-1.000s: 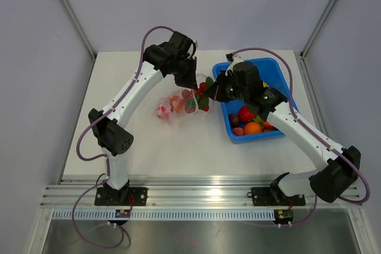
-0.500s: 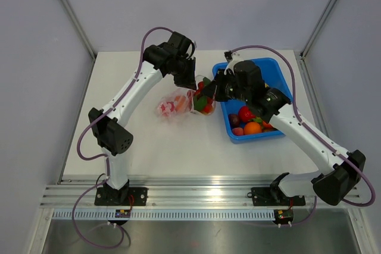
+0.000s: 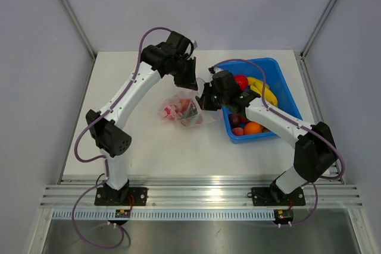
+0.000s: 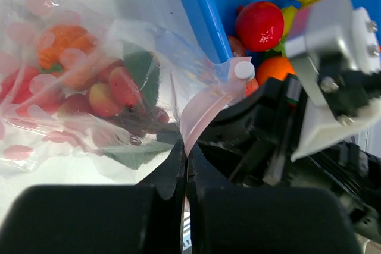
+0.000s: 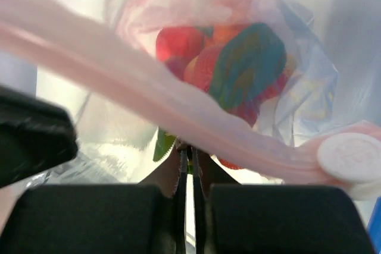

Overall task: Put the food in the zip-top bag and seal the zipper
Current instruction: Place the fake fruit in the zipper food storage bag, then pick up the fake fruit from the bin.

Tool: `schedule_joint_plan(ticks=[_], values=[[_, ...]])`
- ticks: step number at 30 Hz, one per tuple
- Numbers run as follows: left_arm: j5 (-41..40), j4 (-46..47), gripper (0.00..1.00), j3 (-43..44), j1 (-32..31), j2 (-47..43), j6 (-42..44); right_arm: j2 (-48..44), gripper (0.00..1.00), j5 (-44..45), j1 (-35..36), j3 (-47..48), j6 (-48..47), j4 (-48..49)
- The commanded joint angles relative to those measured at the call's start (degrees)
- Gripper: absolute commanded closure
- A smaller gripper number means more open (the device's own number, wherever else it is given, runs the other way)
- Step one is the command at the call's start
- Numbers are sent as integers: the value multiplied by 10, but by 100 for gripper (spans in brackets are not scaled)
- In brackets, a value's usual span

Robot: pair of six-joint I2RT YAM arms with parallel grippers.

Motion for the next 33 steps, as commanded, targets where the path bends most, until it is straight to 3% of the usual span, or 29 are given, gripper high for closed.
schedule_joint_plan(ticks=[1, 2, 3, 5, 12, 15, 21, 22, 25, 33], values=[[28, 31, 100, -1, 4, -44, 8, 1, 99, 20, 8, 38, 1, 10], [24, 30, 100, -1, 4, -47, 8, 7, 75, 24, 8, 66, -11, -8], [19, 29, 100, -1, 4, -46, 8, 3, 61, 28, 8, 72, -14, -29], [4, 26, 100, -2, 7, -46, 9, -35, 51, 45, 8, 67, -21, -30], [-25, 27, 100, -22, 24, -55, 8, -166, 46, 135, 8, 51, -36, -87], [-38, 27, 100, -20, 31, -58, 1, -194, 37, 212, -5, 40, -39, -131], [-27, 25, 100, 37, 35, -46, -13, -158, 27, 175, -180, 13, -56, -210], [-22, 26, 100, 52, 35, -46, -16, -132, 20, 195, -187, 15, -65, -219], [-20, 46, 100, 38, 35, -60, -26, -77, 14, 203, -191, 28, -95, -243], [-13, 82, 100, -84, 35, -51, -29, 8, 10, 215, -191, 4, -101, -238]])
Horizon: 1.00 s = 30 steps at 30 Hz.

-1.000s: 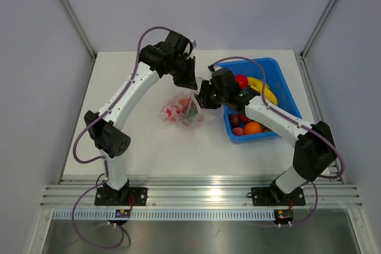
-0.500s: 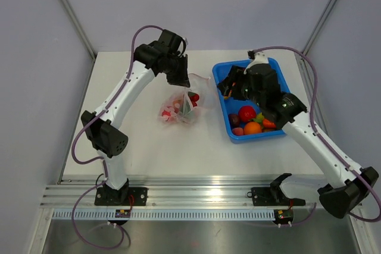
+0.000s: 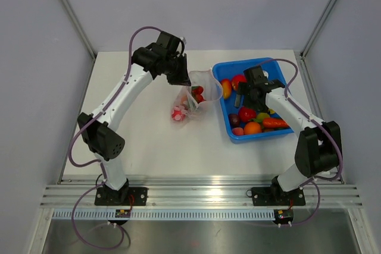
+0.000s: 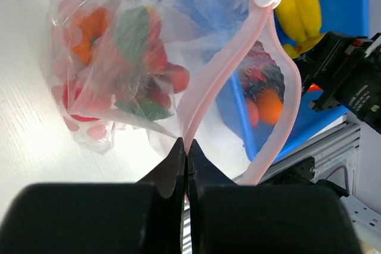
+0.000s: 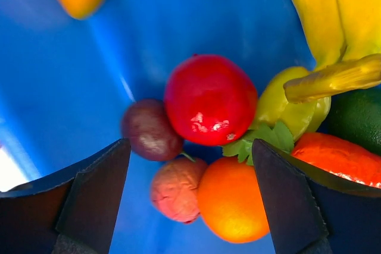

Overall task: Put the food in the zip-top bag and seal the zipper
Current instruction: Pick up the fake fruit from the bin.

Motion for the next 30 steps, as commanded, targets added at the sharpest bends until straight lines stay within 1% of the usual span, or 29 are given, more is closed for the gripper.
schedule_joint_plan(ticks=[1, 6, 12, 14, 15, 16, 18, 19, 20, 26, 30], values=[[14, 25, 100, -39, 2, 2, -3, 18, 9, 21, 3, -10, -14, 2], [13, 44, 100, -74, 2, -25, -2, 49, 8, 9, 3, -21, -15, 29], [18, 37, 100, -72, 2, -30, 2, 84, 11, 6, 1, -27, -14, 71], [21, 37, 100, -74, 2, -31, 2, 82, 18, 19, 0, -29, -10, 81], [23, 37, 100, -74, 2, -32, 2, 78, 24, 22, 0, -29, -7, 80], [22, 36, 100, -70, 2, -33, 3, 58, 36, 30, 0, -33, -3, 83], [19, 32, 100, -66, 2, -32, 4, 18, 45, 31, 1, -39, -2, 91], [19, 27, 100, -57, 2, -31, 5, 4, 54, 33, 1, -37, -4, 90], [18, 25, 100, -54, 2, -30, 6, -9, 58, 34, 0, -34, -5, 84], [10, 20, 100, -36, 2, -17, 8, -92, 62, 20, 1, -2, -18, 34], [12, 17, 100, -34, 2, -10, 8, -160, 62, -17, 2, 28, -23, 17]])
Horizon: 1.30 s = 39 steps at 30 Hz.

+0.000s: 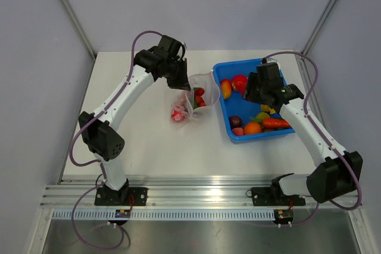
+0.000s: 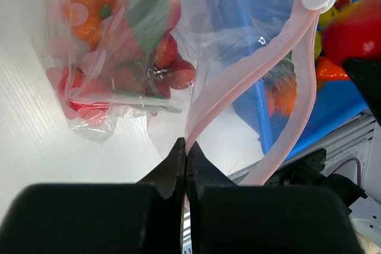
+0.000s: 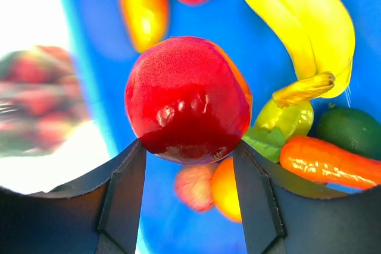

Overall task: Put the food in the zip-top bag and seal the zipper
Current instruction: Pick up the fake fruit from the bin, then place the fake fruit in the zipper food storage bag.

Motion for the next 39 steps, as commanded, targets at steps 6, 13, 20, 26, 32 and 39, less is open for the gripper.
schedule_joint_plan(ticks=[6, 13, 20, 26, 32, 39], values=[[2, 2, 100, 36, 2, -5, 9, -94, 64, -49, 57, 106, -11, -33], [0, -7, 100, 44, 2, -2, 11, -62, 64, -62, 163, 177, 4, -32], [0, -12, 100, 49, 2, -7, 11, 4, 62, -106, 201, 178, 17, 16], [-7, -17, 100, 48, 2, -14, 17, 57, 16, -99, 205, 202, 0, 12], [-7, -14, 100, 42, 2, -10, 18, 18, 13, -10, 203, 202, -18, 0], [-8, -14, 100, 43, 3, -8, 19, -40, 21, -22, 60, 105, 40, 47]])
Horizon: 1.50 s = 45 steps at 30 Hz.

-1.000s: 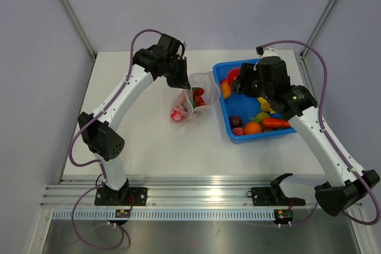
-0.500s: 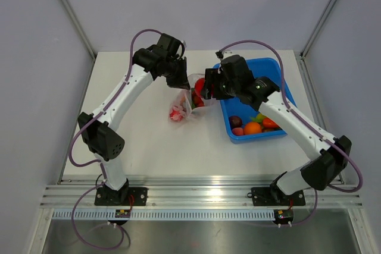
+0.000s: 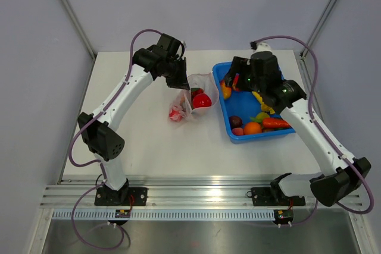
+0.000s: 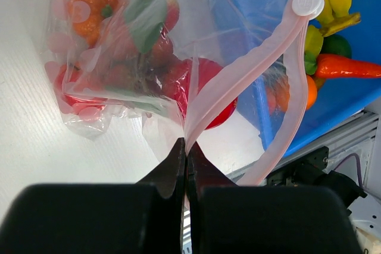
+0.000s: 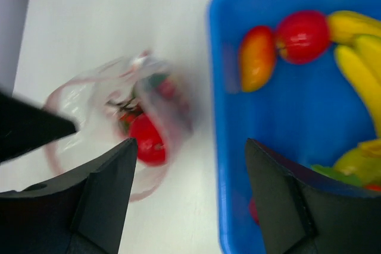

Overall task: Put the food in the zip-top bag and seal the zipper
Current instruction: Place the fake fruit in the zipper food storage bag, then pick up the fake fruit from the bin.

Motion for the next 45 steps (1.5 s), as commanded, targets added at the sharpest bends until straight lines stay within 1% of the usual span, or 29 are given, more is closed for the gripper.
schedule_joint_plan(ticks=[1, 3, 4, 5, 10, 12, 18, 19, 24, 26, 28, 31, 32, 35, 36, 39, 45], values=[[-5, 7, 100, 21, 3, -10, 11, -29, 21, 1, -96, -57, 41, 46], [-6, 7, 100, 22, 3, -10, 11, -14, 20, -26, -139, -84, 64, 69], [-5, 7, 100, 22, 3, -10, 11, -2, 19, -35, -146, -89, 67, 74], [-5, 8, 100, 24, 3, -10, 11, 30, 17, -47, -150, -89, 73, 81], [-5, 8, 100, 25, 3, -8, 10, 153, 14, -63, -160, -73, 104, 120], [-7, 9, 100, 25, 4, -9, 11, 175, 14, -62, -163, -76, 116, 154], [-7, -4, 100, 41, 5, 1, 14, 267, 13, -76, -181, -61, 145, 206], [-12, -5, 100, 41, 5, 1, 13, 290, 13, -95, -183, -56, 146, 214], [-10, -4, 100, 38, 7, -3, 15, 357, 12, -124, -192, -39, 158, 243], [-12, -6, 100, 36, 7, -2, 16, 388, 14, -148, -192, -38, 164, 265], [-12, -8, 100, 33, 7, -2, 16, 397, 16, -153, -191, -39, 166, 280], [-13, -6, 100, 27, 7, -3, 16, 403, 24, -157, -192, -53, 172, 314], [-13, -5, 100, 23, 7, -5, 15, 403, 33, -157, -192, -55, 171, 323], [-12, -4, 100, 20, 7, -7, 16, 382, 53, -143, -191, -67, 165, 327], [-12, -4, 100, 20, 7, -7, 16, 370, 66, -139, -192, -75, 162, 332], [-11, -2, 100, 20, 7, -7, 16, 324, 73, -124, -192, -89, 141, 315], [-16, -2, 100, 20, 7, -5, 13, 201, 74, -124, -192, -113, 103, 261]])
